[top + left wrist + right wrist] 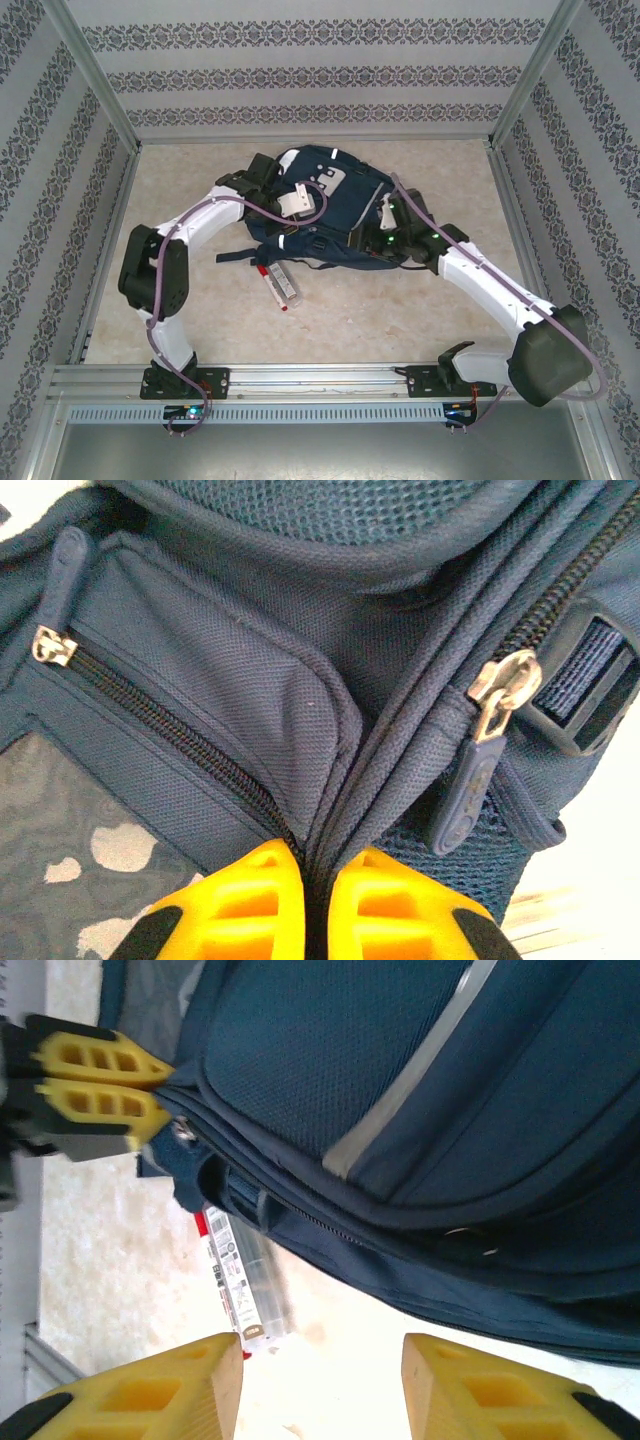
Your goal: Pack books, pencil case, and school supplies into a backpack
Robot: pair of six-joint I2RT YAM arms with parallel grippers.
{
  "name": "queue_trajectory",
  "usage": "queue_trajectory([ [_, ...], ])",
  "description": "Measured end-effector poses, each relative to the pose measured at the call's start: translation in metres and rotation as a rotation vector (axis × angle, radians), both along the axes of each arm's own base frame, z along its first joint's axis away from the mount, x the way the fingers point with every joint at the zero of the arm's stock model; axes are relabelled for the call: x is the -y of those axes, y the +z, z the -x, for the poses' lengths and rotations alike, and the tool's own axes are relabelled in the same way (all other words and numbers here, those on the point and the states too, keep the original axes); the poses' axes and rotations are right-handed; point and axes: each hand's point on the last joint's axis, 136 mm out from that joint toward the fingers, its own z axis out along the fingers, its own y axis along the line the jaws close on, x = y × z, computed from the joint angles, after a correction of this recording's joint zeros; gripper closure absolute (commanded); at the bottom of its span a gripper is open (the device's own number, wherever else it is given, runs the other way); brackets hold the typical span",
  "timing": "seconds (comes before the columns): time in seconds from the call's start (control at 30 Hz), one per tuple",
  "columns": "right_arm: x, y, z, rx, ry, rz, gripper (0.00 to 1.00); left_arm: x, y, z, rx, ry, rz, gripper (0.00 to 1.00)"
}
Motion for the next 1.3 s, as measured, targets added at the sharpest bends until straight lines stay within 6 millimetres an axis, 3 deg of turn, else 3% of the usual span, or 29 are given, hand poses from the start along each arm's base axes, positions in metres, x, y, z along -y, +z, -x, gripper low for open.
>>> queue_trajectory([
  [0.13, -0.020, -0.004, 0.001, 0.019, -0.040, 0.076, 0.56, 0.005, 0.010, 0.014, -0.057, 0.053, 0.082, 1.00],
  [0.33, -0.051, 0.008, -0.008, 0.081, -0.169, 0.134, 0.53, 0.013, 0.007, 0.026, -0.150, 0.098, 0.157, 1.00],
  [0.5, -0.071, 0.000, -0.007, 0.068, -0.286, 0.144, 0.52, 0.021, 0.008, 0.030, -0.194, 0.105, 0.219, 1.00],
  [0.77, -0.070, -0.018, -0.026, 0.015, -0.490, 0.175, 0.58, 0.027, 0.005, 0.041, -0.231, 0.067, 0.272, 1.00],
  [1.1, -0.078, -0.036, -0.025, -0.133, -0.635, 0.104, 0.68, 0.024, -0.001, 0.044, -0.232, 0.060, 0.289, 1.00],
  [1.3, -0.083, -0.043, -0.024, -0.193, -0.664, 0.065, 0.80, 0.022, -0.006, 0.045, -0.229, 0.057, 0.286, 1.00],
])
